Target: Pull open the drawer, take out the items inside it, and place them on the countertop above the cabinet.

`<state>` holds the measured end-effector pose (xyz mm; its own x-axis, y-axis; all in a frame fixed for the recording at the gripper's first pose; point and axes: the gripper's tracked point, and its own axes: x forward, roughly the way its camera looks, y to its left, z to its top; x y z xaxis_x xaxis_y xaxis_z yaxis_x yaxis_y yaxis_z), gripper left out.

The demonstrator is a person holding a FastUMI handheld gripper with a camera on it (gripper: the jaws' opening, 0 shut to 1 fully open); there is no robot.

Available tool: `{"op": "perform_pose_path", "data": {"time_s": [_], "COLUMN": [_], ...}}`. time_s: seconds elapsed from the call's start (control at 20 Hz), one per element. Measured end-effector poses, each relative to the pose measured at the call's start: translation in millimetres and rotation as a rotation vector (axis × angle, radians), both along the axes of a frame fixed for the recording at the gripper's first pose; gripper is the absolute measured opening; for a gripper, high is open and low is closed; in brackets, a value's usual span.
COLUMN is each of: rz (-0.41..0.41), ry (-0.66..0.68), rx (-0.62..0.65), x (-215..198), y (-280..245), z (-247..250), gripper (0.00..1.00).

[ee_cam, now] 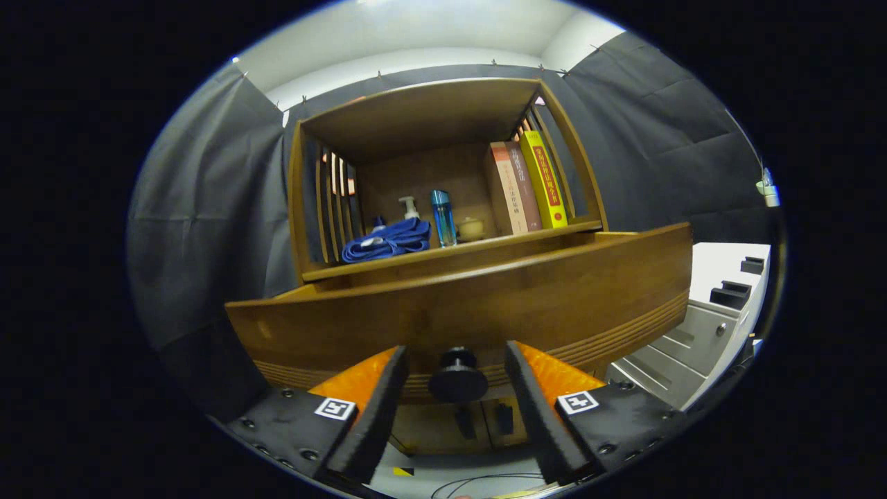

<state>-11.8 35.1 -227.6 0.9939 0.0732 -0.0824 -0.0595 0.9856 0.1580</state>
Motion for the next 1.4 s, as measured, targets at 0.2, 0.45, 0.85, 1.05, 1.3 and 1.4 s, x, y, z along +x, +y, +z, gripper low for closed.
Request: {"op": "perform_pose_path", "data": {"time_s": [0.2, 0.45, 0.85, 1.05, 1.3, 1.4], "rz": [-0.04, -0.089, 0.091, 0.131, 0.109, 0.115], "ry": [-0.128, -0.155, 0.112, 0.407, 0.627, 0.694], "rx": [-0.085, -0.144, -0.342, -0.309, -0.359, -0.334], "x": [12.6, 87.4, 193.8, 213.7, 206.7, 205.4], "y": [-24.9, -39.0, 21.8, 33.3, 6.6, 9.6], "z": [104.7, 195.6, 151.4, 50.7, -32.8, -47.1], "gripper": [0.94, 0.96, 0.98, 0.98, 0.99, 0.99]}}
